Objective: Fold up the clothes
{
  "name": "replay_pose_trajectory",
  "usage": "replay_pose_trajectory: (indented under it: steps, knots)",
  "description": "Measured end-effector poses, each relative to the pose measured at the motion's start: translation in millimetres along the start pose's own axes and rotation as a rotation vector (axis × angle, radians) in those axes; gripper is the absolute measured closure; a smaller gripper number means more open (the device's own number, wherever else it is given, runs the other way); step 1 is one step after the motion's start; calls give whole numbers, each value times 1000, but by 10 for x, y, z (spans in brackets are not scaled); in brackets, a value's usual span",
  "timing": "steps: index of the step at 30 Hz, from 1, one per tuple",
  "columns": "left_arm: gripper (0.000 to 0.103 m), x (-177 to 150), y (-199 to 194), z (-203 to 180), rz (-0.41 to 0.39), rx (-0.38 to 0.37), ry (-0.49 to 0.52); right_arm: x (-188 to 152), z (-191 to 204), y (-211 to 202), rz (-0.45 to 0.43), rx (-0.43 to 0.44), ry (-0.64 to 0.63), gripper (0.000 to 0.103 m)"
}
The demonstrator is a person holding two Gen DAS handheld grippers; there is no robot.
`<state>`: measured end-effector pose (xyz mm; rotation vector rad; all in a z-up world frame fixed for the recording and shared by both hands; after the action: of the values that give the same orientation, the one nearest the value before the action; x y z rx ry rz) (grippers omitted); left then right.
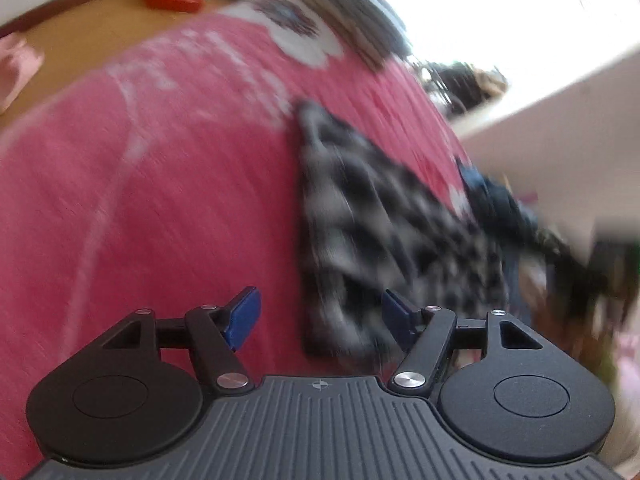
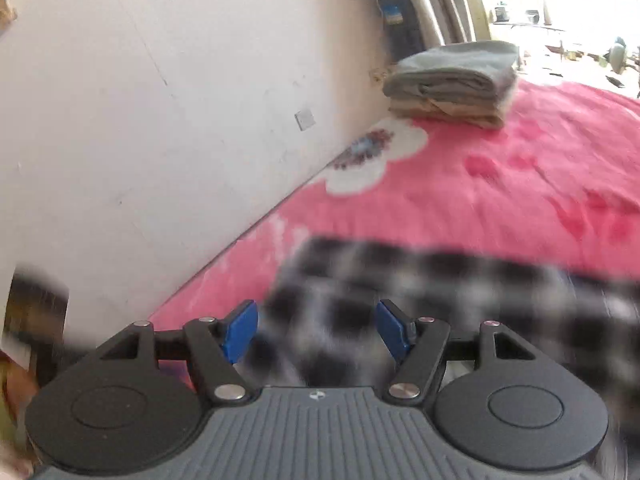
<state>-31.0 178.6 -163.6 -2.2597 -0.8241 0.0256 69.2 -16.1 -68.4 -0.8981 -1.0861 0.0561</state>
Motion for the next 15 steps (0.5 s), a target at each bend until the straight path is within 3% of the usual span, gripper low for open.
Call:
replay_pose_trajectory:
  steps: [7, 15]
  knots:
    - [57, -113, 258, -98, -41, 32, 89, 479, 48, 1148, 208, 32, -43, 41]
    - [76, -189, 330, -90, -52, 61, 157, 405, 66, 1847, 412, 14, -169, 46]
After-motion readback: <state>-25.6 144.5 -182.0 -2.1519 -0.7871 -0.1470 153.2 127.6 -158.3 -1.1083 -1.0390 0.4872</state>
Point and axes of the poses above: each gripper's, at about its wrist camera, not at the fingertips, and y roughly the way its jaws point, z to its left, x to its top, the point moved 9 cm from there along y, roughly the way its jaws point, and after that the axes turned 15 degrees about -y, right-handed, at the moved point
